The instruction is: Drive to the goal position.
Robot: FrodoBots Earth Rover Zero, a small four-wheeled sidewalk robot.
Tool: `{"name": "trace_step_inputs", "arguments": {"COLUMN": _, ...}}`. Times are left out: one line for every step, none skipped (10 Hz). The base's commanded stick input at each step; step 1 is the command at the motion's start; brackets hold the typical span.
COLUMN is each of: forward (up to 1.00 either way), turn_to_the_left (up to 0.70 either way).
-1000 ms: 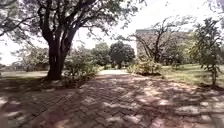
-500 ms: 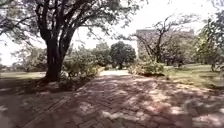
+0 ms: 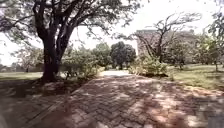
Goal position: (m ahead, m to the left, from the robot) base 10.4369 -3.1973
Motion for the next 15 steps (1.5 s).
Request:
{"name": "trace_step_inputs", "arguments": {"forward": 0.7, "turn_to_the_left": 0.0}}
{"name": "trace_step_inputs", "arguments": {"forward": 0.7, "turn_to_the_left": 0.0}}
{"name": "trace_step_inputs", "arguments": {"forward": 0.7, "turn_to_the_left": 0.0}}
{"name": "trace_step_inputs", "arguments": {"forward": 0.7, "turn_to_the_left": 0.0}}
{"name": "trace_step_inputs", "arguments": {"forward": 0.7, "turn_to_the_left": 0.0}}
{"name": "trace_step_inputs", "arguments": {"forward": 0.7, "turn_to_the_left": 0.0}}
{"name": "trace_step_inputs", "arguments": {"forward": 0.7, "turn_to_the_left": 0.0}}
{"name": "trace_step_inputs", "arguments": {"forward": 0.7, "turn_to_the_left": 0.0}}
{"name": "trace_step_inputs", "arguments": {"forward": 0.7, "turn_to_the_left": 0.0}}
{"name": "trace_step_inputs", "arguments": {"forward": 0.7, "turn_to_the_left": 0.0}}
{"name": "trace_step_inputs", "arguments": {"forward": 0.7, "turn_to_the_left": 0.0}}
{"name": "trace_step_inputs", "arguments": {"forward": 0.7, "turn_to_the_left": 0.0}}
{"name": "trace_step_inputs", "arguments": {"forward": 0.7, "turn_to_the_left": 0.0}}
{"name": "trace_step_inputs", "arguments": {"forward": 0.7, "turn_to_the_left": 0.0}}
{"name": "trace_step_inputs", "arguments": {"forward": 0.7, "turn_to_the_left": 0.0}}
